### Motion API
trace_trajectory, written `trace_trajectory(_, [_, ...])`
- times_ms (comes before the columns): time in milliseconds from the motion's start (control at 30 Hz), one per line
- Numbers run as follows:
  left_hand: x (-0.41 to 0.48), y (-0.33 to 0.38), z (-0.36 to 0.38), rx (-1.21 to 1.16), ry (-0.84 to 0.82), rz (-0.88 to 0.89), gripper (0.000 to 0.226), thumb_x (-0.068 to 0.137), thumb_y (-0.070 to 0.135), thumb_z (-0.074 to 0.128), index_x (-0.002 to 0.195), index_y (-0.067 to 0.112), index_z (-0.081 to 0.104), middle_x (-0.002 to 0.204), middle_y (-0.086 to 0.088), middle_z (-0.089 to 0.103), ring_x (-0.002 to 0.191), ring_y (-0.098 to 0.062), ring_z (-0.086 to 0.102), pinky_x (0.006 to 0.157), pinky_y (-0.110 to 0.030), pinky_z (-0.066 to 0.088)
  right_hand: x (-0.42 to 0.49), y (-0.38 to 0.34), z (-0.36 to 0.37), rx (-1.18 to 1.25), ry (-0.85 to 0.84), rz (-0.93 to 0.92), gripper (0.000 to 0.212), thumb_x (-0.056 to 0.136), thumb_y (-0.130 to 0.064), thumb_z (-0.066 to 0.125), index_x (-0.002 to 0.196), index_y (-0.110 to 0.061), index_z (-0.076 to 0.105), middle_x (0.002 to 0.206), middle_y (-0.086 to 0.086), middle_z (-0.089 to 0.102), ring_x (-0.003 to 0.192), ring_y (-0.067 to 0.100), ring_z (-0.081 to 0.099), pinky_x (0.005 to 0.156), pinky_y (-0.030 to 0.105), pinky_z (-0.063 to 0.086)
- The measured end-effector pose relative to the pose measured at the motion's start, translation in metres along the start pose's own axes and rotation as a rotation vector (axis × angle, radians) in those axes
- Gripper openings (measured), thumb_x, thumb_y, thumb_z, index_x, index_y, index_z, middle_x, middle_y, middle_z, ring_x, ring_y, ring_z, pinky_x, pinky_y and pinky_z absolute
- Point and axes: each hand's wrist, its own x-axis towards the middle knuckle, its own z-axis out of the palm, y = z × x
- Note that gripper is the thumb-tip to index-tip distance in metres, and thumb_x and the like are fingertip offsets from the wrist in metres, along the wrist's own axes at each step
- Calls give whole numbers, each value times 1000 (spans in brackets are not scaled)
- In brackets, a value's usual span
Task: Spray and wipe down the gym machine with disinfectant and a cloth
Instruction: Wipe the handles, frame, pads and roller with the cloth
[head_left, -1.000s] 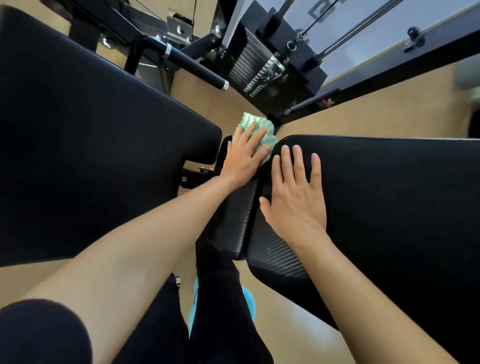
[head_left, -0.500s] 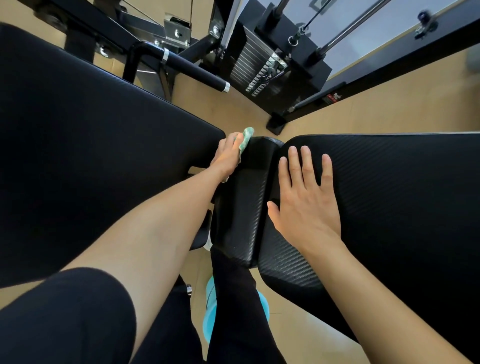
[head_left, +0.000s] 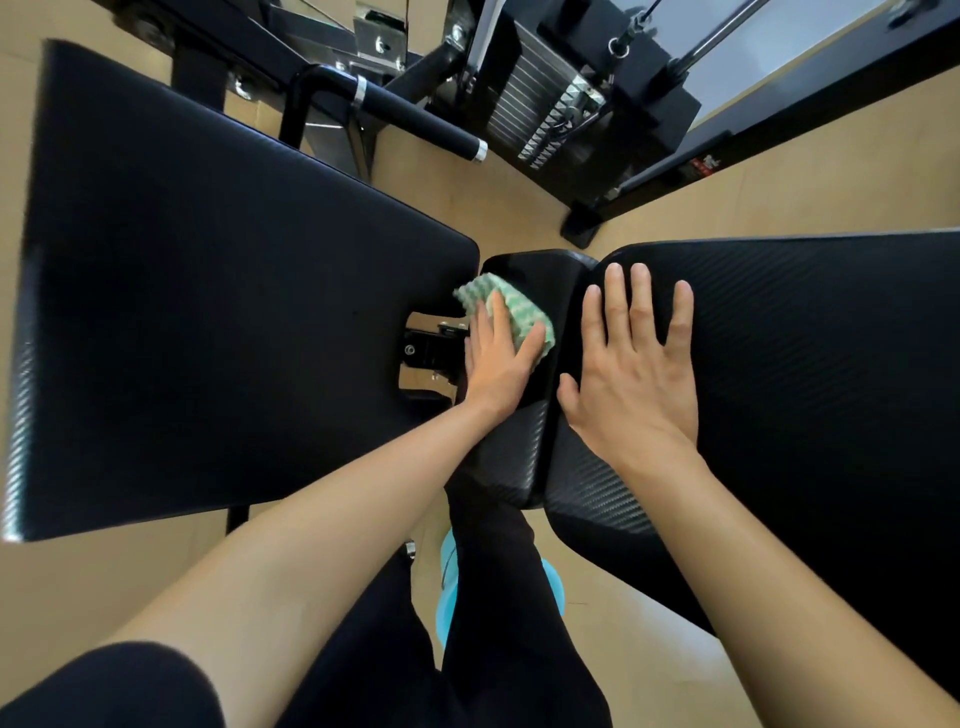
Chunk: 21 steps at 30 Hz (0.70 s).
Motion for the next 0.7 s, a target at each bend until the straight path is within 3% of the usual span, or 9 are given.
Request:
trace_trajectory(267, [36,37,-5,73,-11,124,118,80,86,36,165,12,2,173,-15,2,160,-29,-4,127,-57,-2,-1,-2,0,-23,19,11,88,98,-59,27,163,-4,3,171,22,-4,158,39,-9,124,63,-4])
trace_trajectory(433, [-36,-13,1,72,-137,129,115,85,81,41,164,17,-13,172,-8,-21,157,-18,-22,128,-50,-10,-3,-4,0,-38,37,20,88,98,-60,29,163,-5,6,170,22,-2,158,38,-7,125,62,-4])
trace_trajectory(700, [-132,-73,13,62,-207,17,115,82,82,45,165,19,-3,173,-4,-13,158,-15,-20,129,-51,-3,-7,-8,3,-64,75,33,88,96,-59,38,162,-6,16,171,21,5,159,37,-2,127,58,1])
